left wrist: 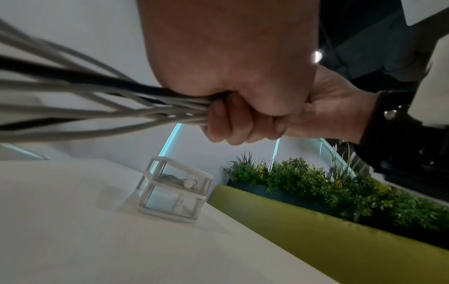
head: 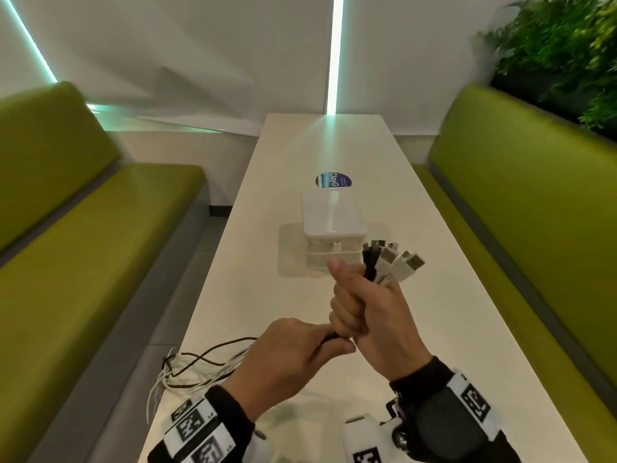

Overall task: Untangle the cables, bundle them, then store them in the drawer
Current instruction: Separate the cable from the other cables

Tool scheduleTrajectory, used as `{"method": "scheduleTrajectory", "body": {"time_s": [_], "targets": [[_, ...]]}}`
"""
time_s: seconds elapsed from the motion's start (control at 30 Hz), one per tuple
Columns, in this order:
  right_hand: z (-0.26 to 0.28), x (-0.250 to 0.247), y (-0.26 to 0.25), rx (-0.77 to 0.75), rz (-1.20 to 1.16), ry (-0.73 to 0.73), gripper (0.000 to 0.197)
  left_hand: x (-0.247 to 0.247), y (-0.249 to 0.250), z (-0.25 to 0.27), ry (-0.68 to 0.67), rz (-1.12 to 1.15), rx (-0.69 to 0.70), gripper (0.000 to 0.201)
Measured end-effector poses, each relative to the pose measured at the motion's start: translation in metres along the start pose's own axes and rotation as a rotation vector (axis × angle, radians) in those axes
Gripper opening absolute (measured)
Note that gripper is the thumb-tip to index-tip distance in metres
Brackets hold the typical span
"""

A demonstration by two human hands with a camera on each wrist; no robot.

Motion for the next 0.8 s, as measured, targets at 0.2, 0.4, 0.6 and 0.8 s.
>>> {"method": "scheduleTrajectory", "body": {"time_s": [0.2, 0.4, 0.6, 0.8], "targets": [[0.011, -0.015, 0.011, 0.04, -0.053, 0.194, 0.055, 0.011, -0.004, 0.004, -0.101, -0.018, -0.1, 0.061], [0.023, -0.017, 0.003, 0.094, -0.175, 0.158, 0.058, 0.008, -0.027, 0.006, -0.239, -0.095, -0.251, 0.075], [0.031, -0.022, -0.004, 0.072, -0.135, 0.182, 0.054, -0.002, -0.04, 0.017, -0.244, -0.245, -0.237, 0.057], [0.051, -0.04, 0.008, 0.093, 0.123, 0.237, 0.051, -0.004, -0.043, 0.04, -0.321, -0.213, -0.279, 0.05]]}}
Point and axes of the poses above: each hand's wrist, its own z-axis away from the middle knuckle, its own x-axis out of the palm, y = z × x, the point moved 6 cm from there along -z, towards the middle knuckle, and after that the axes turned 12 degrees about -y, right-handed, at the moved point
